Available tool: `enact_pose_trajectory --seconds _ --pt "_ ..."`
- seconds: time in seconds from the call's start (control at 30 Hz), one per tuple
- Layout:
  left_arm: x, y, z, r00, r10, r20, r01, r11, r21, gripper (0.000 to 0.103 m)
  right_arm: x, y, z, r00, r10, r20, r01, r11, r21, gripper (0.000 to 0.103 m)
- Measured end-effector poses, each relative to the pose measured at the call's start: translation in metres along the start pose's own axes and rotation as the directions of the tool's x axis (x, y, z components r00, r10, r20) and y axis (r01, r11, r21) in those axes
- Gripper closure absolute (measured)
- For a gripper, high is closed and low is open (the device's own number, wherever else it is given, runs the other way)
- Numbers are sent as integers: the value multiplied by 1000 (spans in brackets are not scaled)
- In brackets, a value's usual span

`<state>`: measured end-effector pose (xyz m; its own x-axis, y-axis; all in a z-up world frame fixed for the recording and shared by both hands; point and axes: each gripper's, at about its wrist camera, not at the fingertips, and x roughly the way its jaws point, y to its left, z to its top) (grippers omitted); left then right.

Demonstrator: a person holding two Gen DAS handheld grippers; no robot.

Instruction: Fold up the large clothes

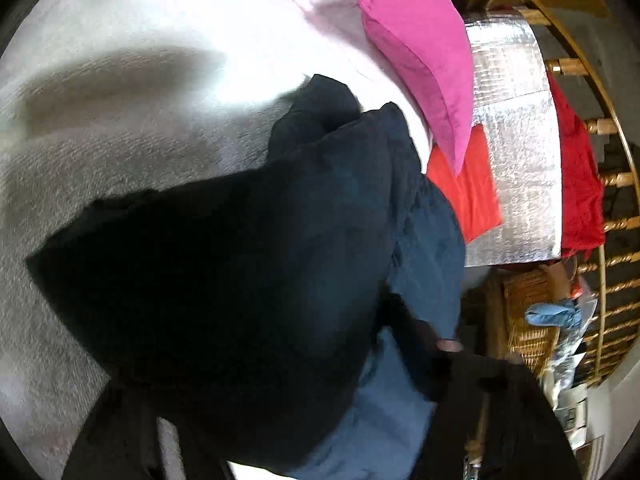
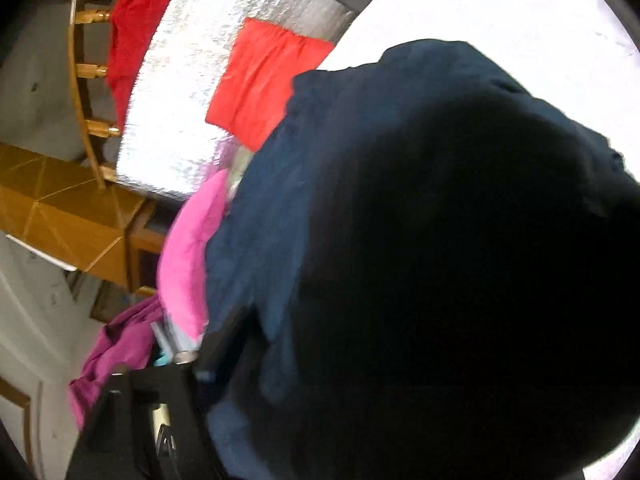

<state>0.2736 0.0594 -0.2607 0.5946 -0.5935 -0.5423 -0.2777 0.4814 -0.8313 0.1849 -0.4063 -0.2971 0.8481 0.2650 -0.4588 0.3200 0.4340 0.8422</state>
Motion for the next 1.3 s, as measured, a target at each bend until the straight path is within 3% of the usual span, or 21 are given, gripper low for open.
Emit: enact_pose_trajectory --seconds 0.13,0.23,0.47,0.57,0.6,0.7,0.77,0.9,0.97,1.07,1.13,1.17,1.3 --pt "-6 -6 1 999 -34 4 34 999 33 69 -3 1 -1 1000 0 -15 -1 1000 -26 55" --pt "-13 -18 1 1000 -26 17 24 995 101 77 -8 6 -3 1000 -1 -18 1 999 -40 62" --pt "-55 -26 9 994 -30 105 9 981 192 81 1 32 -22 996 36 -82 -44 993 -106 63" --pt "-73 -17 14 988 2 153 -34 978 205 80 11 37 -34 991 49 -126 -65 990 -124 63" --pt "-73 -13 15 987 27 156 -59 978 199 78 14 36 -37 990 44 -136 -61 990 -124 63" --pt "-53 6 20 985 161 69 -170 974 148 58 18 26 -39 986 30 -163 -42 996 -76 57" --pt "-57 14 23 987 158 39 -161 982 101 50 10 18 -37 979 41 -199 -49 998 -35 52" --pt "-81 17 17 981 192 -5 -190 975 119 37 -29 15 -30 971 1 -239 -21 997 -79 48" --pt "-108 17 5 967 254 33 -256 951 171 37 -54 20 -27 969 -33 -245 -2 990 -143 48" --pt "-151 8 -18 934 324 149 -354 893 278 37 -91 35 -24 976 -86 -198 29 960 -277 48" --pt "-168 -7 -25 918 331 217 -389 855 343 37 -107 51 -22 988 -90 -128 40 936 -350 48" --pt "-177 -20 -29 903 334 272 -420 821 386 36 -112 58 -21 991 -83 -102 39 927 -373 48" --pt "-172 -54 -33 871 330 365 -481 729 488 24 -103 80 -14 995 -77 -63 45 912 -409 49"
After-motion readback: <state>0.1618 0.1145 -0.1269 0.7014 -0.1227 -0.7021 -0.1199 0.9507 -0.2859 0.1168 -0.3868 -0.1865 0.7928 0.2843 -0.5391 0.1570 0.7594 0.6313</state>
